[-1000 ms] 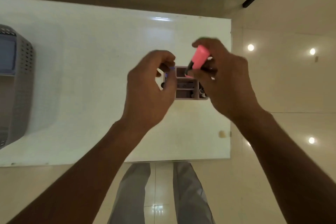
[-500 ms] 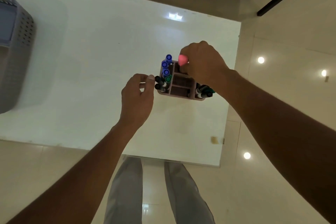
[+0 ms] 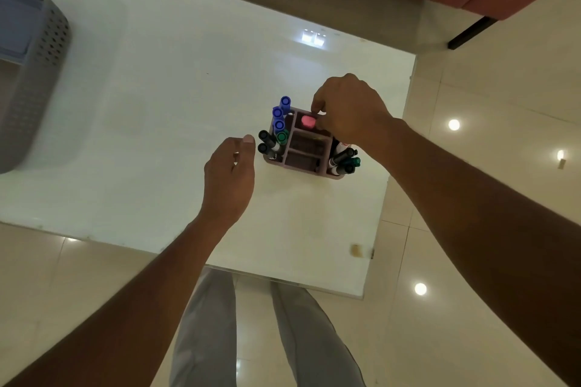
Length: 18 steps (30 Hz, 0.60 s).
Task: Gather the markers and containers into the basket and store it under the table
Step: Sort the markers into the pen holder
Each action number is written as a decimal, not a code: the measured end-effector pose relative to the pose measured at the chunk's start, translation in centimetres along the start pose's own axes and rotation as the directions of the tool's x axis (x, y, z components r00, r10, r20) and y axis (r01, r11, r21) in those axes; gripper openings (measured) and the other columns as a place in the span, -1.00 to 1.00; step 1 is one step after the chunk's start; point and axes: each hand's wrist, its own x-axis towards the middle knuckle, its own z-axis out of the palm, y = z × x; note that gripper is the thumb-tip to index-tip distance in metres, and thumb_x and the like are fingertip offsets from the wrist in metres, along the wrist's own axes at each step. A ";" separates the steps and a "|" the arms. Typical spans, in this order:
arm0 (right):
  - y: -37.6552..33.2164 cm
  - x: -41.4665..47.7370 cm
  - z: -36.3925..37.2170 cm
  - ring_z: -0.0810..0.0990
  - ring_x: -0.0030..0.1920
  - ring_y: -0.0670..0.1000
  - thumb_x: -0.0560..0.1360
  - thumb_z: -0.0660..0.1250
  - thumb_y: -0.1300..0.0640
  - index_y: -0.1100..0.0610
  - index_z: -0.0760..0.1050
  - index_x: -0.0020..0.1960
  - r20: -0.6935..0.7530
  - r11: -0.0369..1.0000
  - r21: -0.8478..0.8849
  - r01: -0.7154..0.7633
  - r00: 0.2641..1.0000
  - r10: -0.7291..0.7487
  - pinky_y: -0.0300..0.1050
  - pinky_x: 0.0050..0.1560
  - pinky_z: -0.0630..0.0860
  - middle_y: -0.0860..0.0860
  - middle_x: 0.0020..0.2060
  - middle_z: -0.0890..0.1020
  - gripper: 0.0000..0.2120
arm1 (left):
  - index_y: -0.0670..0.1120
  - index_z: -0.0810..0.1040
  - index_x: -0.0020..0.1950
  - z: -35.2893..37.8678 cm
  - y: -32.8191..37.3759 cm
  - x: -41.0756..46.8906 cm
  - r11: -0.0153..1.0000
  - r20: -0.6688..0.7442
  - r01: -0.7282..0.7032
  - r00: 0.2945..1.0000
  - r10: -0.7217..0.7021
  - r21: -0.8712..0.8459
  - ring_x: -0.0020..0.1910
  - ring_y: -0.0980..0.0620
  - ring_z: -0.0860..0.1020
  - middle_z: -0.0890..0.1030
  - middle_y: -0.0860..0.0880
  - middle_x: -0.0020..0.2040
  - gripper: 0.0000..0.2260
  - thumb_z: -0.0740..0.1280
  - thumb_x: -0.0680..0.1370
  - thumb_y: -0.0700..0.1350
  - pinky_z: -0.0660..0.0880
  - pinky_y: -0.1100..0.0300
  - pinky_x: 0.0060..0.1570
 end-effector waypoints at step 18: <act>2.5 -8.5 7.9 0.55 0.22 0.03 0.64 0.10 0.11 0.03 0.49 0.31 0.503 -0.285 0.863 -0.416 0.756 0.419 0.11 0.25 0.49 0.01 0.21 0.59 -0.68 | -0.09 0.49 0.31 1.5 0.6 2.6 0.748 0.366 0.502 0.857 -0.363 -0.433 0.28 0.00 0.51 0.58 -0.03 0.27 -0.48 -0.01 0.63 0.24 0.34 0.00 0.36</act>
